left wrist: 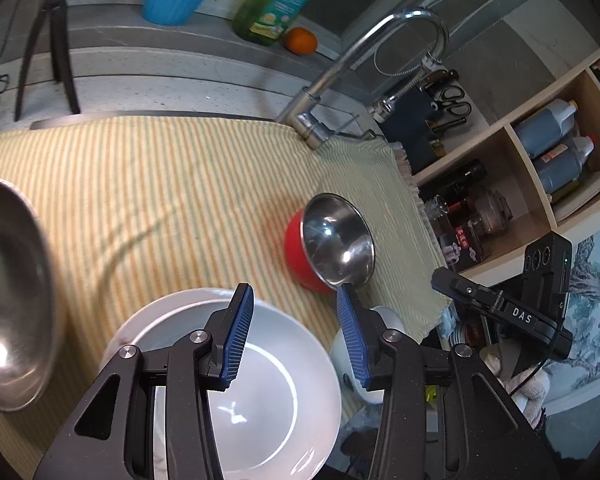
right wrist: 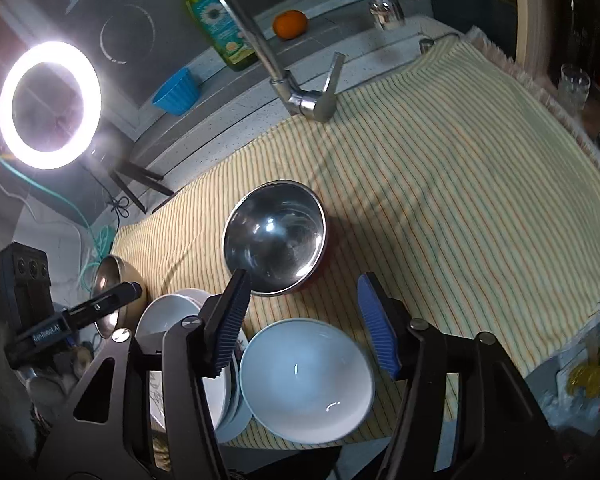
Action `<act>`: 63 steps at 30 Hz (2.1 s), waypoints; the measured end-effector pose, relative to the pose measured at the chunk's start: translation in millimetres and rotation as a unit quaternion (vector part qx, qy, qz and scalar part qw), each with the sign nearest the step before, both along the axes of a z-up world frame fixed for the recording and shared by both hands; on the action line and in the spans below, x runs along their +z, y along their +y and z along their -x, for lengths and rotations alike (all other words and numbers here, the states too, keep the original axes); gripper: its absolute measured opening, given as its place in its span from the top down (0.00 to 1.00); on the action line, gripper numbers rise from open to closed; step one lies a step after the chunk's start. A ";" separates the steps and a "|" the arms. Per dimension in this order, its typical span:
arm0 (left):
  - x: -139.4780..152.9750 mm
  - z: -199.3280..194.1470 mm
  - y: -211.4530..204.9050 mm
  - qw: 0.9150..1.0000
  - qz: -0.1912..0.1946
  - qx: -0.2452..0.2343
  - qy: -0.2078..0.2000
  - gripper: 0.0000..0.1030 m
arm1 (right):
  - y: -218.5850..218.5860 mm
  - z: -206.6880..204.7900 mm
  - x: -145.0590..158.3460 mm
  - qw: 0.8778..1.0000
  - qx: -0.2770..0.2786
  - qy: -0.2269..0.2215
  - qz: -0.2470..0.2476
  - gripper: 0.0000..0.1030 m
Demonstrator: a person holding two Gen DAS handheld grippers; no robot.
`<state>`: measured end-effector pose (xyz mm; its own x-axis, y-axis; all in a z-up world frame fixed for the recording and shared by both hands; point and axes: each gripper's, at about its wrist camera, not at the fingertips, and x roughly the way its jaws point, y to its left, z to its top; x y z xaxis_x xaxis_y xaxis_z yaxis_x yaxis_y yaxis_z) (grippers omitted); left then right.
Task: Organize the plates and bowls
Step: 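Move to the red-exterior steel bowl and grip its rim, then lift the red steel bowl and lower it to nest with the silver bowl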
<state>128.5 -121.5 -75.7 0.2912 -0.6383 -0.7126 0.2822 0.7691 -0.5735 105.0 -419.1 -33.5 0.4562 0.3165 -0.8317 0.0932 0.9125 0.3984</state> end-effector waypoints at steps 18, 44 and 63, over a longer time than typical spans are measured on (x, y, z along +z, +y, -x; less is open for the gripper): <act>-39.6 -49.5 -60.0 0.998 -0.025 -0.026 0.044 0.61 | -14.4 -43.5 -55.7 0.997 -0.004 0.056 -0.047 0.60; -45.2 -59.2 -77.4 0.997 -0.050 -0.048 0.035 0.77 | 10.4 -68.3 -65.8 0.997 0.029 0.072 -0.007 0.89; 1.2 -38.8 -30.9 0.999 -0.027 -0.020 -0.011 0.77 | 51.8 -59.2 -19.5 0.998 0.061 0.029 -0.004 0.89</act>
